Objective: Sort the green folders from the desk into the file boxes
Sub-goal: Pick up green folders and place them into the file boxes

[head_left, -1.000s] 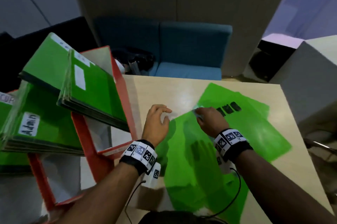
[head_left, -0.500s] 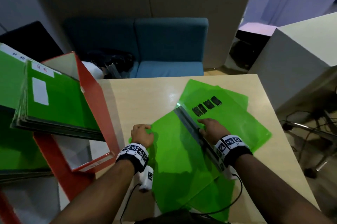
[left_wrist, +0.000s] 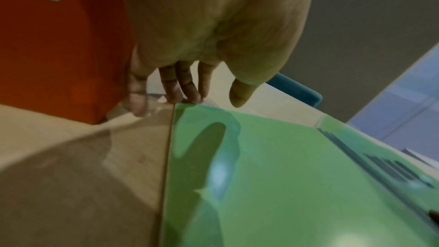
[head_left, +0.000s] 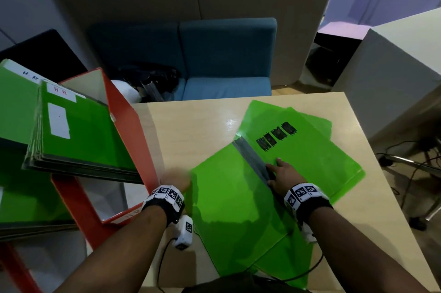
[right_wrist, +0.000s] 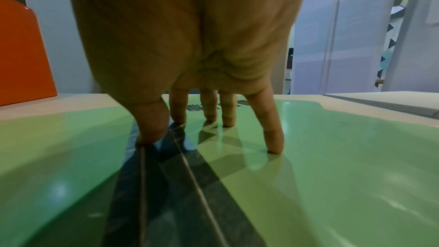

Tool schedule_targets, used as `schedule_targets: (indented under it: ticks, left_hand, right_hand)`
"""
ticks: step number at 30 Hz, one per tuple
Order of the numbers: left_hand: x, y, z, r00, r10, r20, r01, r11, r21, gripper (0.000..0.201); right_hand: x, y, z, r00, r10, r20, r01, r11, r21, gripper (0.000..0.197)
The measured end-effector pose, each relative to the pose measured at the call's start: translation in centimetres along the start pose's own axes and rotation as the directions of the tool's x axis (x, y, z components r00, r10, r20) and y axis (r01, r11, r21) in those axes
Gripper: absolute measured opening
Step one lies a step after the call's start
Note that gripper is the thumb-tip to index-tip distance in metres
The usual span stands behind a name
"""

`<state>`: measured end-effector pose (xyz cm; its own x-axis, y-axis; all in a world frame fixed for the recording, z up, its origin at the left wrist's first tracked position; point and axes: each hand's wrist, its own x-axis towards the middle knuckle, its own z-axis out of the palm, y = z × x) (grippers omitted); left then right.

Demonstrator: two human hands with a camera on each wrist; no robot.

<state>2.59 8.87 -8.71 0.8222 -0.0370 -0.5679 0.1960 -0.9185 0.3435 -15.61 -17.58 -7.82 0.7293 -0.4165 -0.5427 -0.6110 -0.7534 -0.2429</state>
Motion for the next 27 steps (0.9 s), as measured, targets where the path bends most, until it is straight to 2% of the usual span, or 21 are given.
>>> schedule_targets:
  ticks: [3,5,10,15,18,21,24,26,27]
  left_hand:
    - [-0.1,-0.2,0.5,1.000,-0.014,0.001,0.013,0.997,0.078,0.046]
    - [-0.5,-0.1,0.7,0.998,-0.051,-0.026,0.053,0.996,0.078,0.052]
    - [-0.7,0.2,1.0,0.977,-0.212,-0.004,0.211,0.974,-0.079,0.071]
    - [-0.6,-0.1,0.6,0.972,-0.235,0.014,0.233,0.954,-0.187,0.073]
    - [0.1,-0.7,0.6,0.976,-0.215,0.043,0.218,0.927,-0.304,0.077]
    - [1.4,-1.7,0.6,0.989,-0.150,0.000,0.138,0.913,-0.384,0.063]
    - [0.3,-0.9,-1.1,0.994,0.010,-0.108,-0.063,0.860,-0.506,0.051]
    - [-2.1,0.5,-2.7,0.991,0.107,-0.086,-0.137,0.779,-0.611,0.032]
    - [-3.8,1.4,-3.4,0.985,0.167,-0.033,-0.147,0.732,-0.665,0.020]
  right_hand:
    - [0.0,0.1,0.4,1.000,0.013,-0.008,-0.013,1.000,-0.025,0.061]
    - [-0.1,0.0,0.4,0.999,0.033,-0.012,-0.034,0.999,-0.043,0.060]
    - [-0.2,-0.4,0.6,0.998,0.066,-0.009,-0.066,0.994,-0.086,0.060]
    - [-0.1,-0.5,0.2,0.999,0.046,0.007,-0.045,0.993,-0.108,0.060]
    - [0.5,-0.2,0.1,1.000,0.000,0.025,0.004,0.989,-0.150,0.063]
    - [0.7,0.0,0.2,0.999,-0.017,0.029,0.022,0.986,-0.164,0.064]
    - [0.3,0.0,0.0,1.000,-0.022,0.014,0.024,0.987,-0.160,0.063]
    - [-0.3,-0.1,-0.4,1.000,-0.021,0.002,0.021,0.991,-0.134,0.060]
    - [-0.7,-0.1,-0.8,1.000,-0.022,0.003,0.022,0.993,-0.114,0.059]
